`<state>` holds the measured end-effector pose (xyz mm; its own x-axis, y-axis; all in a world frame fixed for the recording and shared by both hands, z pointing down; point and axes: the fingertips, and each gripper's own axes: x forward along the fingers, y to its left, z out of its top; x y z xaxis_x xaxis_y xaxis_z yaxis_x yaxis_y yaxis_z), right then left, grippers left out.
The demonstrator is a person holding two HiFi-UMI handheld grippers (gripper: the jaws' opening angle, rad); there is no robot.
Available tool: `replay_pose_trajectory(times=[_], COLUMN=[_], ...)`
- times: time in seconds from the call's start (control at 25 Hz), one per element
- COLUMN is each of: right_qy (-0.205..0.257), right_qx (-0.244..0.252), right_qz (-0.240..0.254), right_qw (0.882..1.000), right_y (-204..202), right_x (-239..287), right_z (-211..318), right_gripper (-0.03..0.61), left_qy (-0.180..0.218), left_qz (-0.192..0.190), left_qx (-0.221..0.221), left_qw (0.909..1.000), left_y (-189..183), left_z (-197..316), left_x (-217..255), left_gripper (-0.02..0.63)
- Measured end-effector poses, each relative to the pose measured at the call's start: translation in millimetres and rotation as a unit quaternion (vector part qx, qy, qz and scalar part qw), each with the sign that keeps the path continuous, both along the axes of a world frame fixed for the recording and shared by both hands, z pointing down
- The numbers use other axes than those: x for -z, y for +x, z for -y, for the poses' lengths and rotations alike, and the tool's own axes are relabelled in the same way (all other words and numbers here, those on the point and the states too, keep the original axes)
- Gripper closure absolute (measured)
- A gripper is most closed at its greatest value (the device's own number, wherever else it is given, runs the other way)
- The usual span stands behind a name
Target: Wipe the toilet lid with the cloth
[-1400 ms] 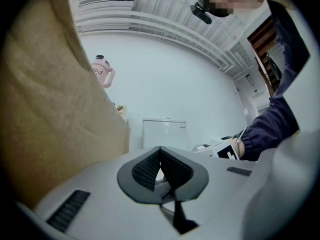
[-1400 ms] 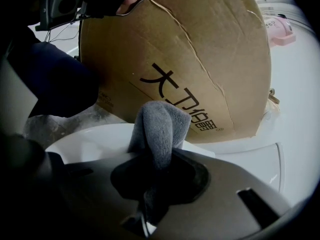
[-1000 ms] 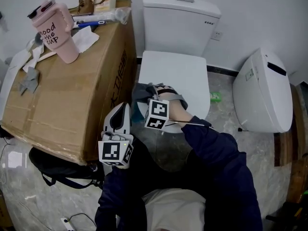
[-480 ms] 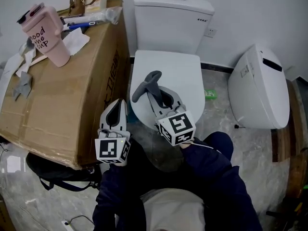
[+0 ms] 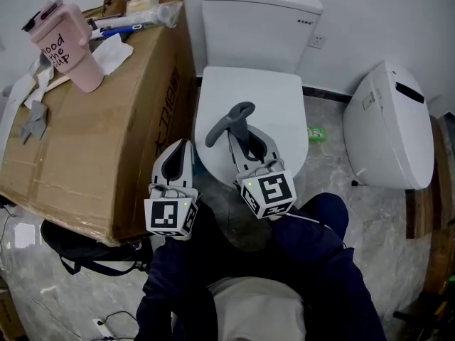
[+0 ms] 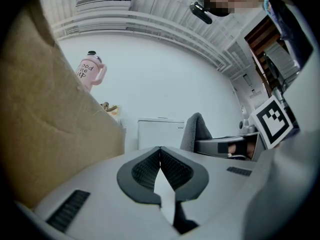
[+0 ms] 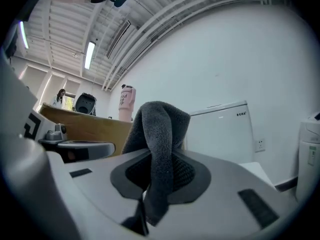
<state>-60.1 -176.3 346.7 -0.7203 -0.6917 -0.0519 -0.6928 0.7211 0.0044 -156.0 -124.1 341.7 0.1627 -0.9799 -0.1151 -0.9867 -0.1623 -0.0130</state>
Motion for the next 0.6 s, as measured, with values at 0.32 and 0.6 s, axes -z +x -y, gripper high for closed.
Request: replay_pose_trajectory(times=[0.32,0.6], right_qy=[-0.002,-0.002], right_qx=[0.001,0.002], right_qz=[-0.008,-0.009], right_qw=[1.000,1.000], right_y=[-3.8,-6.6], right_x=[-2.6,-5.0], right_z=[-2.4,-3.6], right_gripper=[0.512,0.512], left_qy=[-0.002,-0.003], left_qz=[0.002,0.001], left_qx=[-0.001,-0.005], left_qw=[1.0000,1.0000], left_y=[-0.5,2.8], left_z=[-4.2,-6.9], left_x=[-1.2,-1.7], left_gripper=[0.598,0.598])
